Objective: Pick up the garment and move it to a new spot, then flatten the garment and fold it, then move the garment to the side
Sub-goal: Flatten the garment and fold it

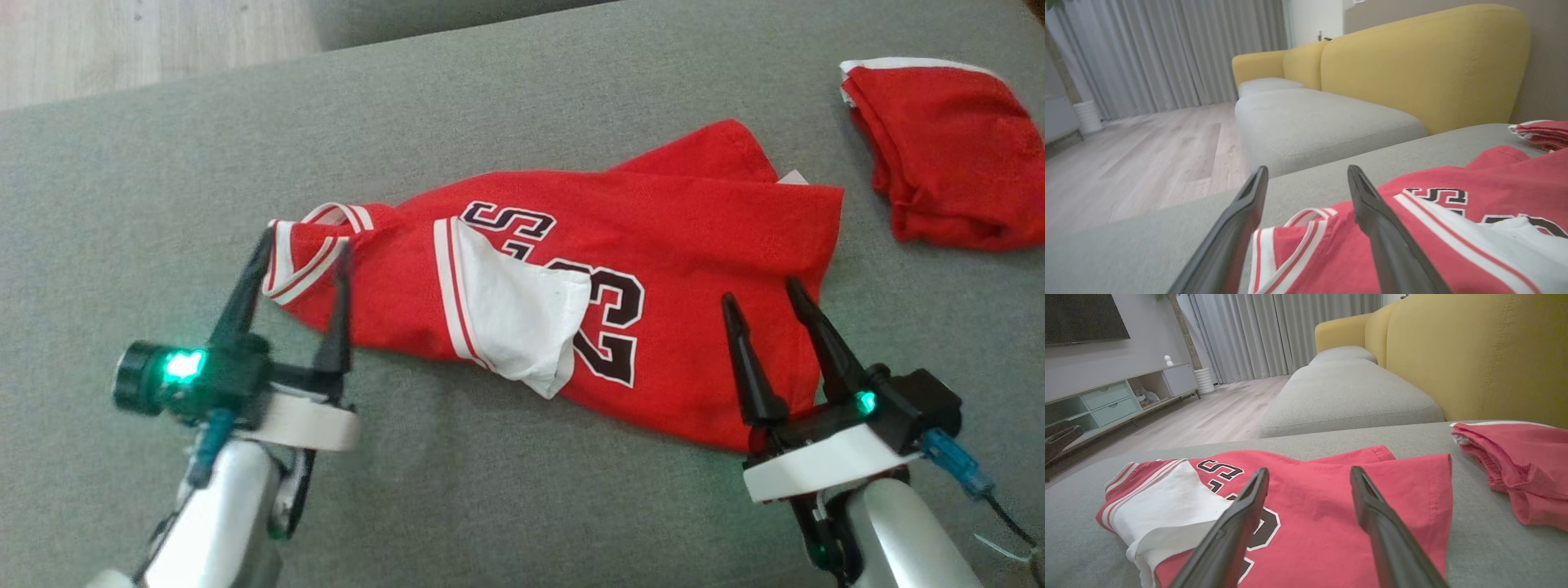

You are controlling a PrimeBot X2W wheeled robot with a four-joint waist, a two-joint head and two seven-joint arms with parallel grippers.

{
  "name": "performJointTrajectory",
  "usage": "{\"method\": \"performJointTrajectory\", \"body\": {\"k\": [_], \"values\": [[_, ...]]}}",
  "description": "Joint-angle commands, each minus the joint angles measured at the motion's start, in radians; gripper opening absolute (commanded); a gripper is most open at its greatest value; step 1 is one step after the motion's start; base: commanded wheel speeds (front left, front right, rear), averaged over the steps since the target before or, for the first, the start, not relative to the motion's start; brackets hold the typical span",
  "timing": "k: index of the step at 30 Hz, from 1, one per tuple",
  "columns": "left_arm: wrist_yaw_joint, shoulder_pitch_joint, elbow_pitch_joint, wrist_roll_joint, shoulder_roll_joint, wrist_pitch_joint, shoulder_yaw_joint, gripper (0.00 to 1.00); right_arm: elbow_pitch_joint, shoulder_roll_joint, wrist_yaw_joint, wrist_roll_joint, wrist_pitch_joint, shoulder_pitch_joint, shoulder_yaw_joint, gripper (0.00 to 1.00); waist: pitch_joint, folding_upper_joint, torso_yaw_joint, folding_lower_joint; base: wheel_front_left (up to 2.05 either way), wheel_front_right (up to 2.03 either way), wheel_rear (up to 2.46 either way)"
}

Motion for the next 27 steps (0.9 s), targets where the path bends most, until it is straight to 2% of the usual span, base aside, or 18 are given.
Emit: {"method": "performJointTrajectory", "body": {"k": [1,4,9,13,20,27], "values": [[-0.006,-0.057,-0.045,0.037,0.024,-0.005,0.000,1.00,-0.033,-0.015,-0.001,0.002,-0.006,-0.029,0.027,1.00,0.007,0.0000,-0.007,-0.0001,0.00,0.00,0.00],[-0.031,-0.117,-0.048,0.105,0.007,0.032,-0.086,1.00,-0.033,-0.016,-0.001,0.007,-0.006,-0.034,0.030,1.00,0.022,0.0000,-0.020,-0.0001,0.00,0.00,0.00],[-0.074,-0.224,0.002,0.164,-0.085,0.197,-0.213,1.00,-0.034,-0.017,-0.001,0.013,-0.006,-0.049,0.038,1.00,0.059,0.0000,-0.053,-0.0001,0.00,0.00,0.00],[-0.106,-0.310,0.095,0.200,-0.132,0.329,-0.289,1.00,-0.031,-0.015,-0.001,0.018,-0.006,-0.063,0.048,1.00,0.088,0.0000,-0.086,-0.0001,0.00,0.00,0.00],[-0.146,-0.393,0.229,0.226,-0.139,0.502,-0.344,1.00,-0.025,-0.013,-0.001,0.026,-0.006,-0.073,0.055,1.00,0.105,0.0000,-0.129,-0.0001,0.00,0.00,0.00],[-0.166,-0.373,0.230,0.196,-0.125,0.554,-0.369,1.00,-0.022,-0.011,-0.001,0.025,-0.006,-0.063,0.042,1.00,0.099,0.0000,-0.132,-0.0001,0.00,0.00,0.00]]}}
